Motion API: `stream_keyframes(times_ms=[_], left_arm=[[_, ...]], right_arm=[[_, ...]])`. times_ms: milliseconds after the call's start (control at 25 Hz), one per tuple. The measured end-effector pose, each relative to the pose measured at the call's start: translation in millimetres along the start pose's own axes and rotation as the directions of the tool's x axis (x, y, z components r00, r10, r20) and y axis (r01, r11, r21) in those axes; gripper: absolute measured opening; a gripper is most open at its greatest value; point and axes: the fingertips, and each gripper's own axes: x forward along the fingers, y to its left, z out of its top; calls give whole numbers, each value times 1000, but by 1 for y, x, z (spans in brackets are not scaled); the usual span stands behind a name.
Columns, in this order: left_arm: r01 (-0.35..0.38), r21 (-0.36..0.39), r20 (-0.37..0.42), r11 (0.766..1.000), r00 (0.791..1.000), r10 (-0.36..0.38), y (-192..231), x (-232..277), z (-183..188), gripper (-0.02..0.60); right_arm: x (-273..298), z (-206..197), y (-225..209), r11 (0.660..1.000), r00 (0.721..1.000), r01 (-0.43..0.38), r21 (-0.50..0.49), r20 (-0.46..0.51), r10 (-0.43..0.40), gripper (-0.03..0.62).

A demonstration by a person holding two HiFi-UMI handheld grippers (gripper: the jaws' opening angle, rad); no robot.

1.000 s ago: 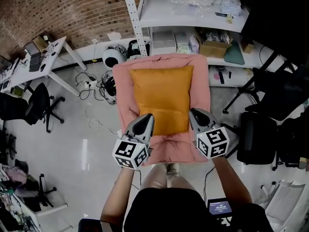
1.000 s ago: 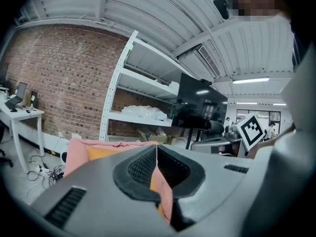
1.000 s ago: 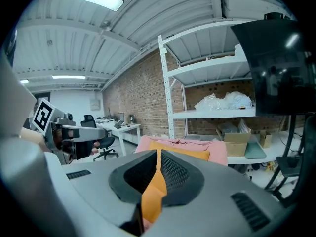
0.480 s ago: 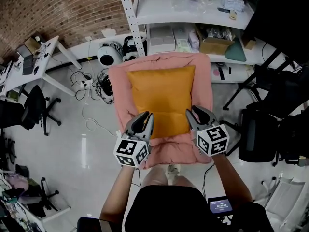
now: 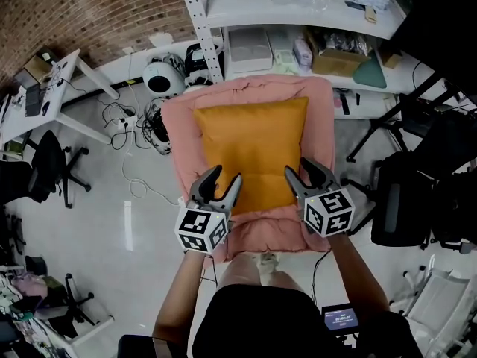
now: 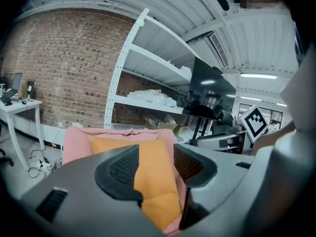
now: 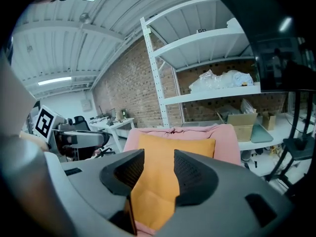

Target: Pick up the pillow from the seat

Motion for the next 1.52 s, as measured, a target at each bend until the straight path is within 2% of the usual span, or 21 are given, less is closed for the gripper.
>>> stream_keyframes(times_ms=[240, 520, 680, 800, 920, 1080, 1200, 1520], left_arm=[[4, -26, -21, 1000, 1000, -4, 12, 19, -14, 263], [3, -51, -33, 999, 999, -5, 24, 32, -25, 306], [7, -41, -48, 999, 999, -9, 29, 38, -32, 333], [-4, -33, -50, 999, 999, 2, 34, 42, -36, 358], [-20, -10, -66, 1000, 998, 19, 38, 48, -42, 405], [-43, -44, -49, 998, 998, 41, 48, 56, -42, 492], [-58, -32, -68, 998, 996, 56, 54, 63, -49, 542], [-78, -113, -102, 991, 993, 67, 77, 71, -68, 549]], right_arm=[[16, -11, -13, 999, 999, 31, 10, -7, -31, 245], [28, -24, -28, 996, 997, 78, 35, -4, -78, 279], [36, -33, -33, 994, 993, 112, -7, -21, -113, 323], [43, -40, -34, 993, 993, 114, 2, -39, -114, 353], [48, -46, -39, 992, 991, 127, 11, -46, -127, 391], [59, -56, -46, 990, 990, 129, 49, -66, -126, 450], [68, -64, -53, 987, 988, 133, 86, -85, -126, 466], [87, -79, -72, 976, 982, 154, 151, -135, -134, 469]])
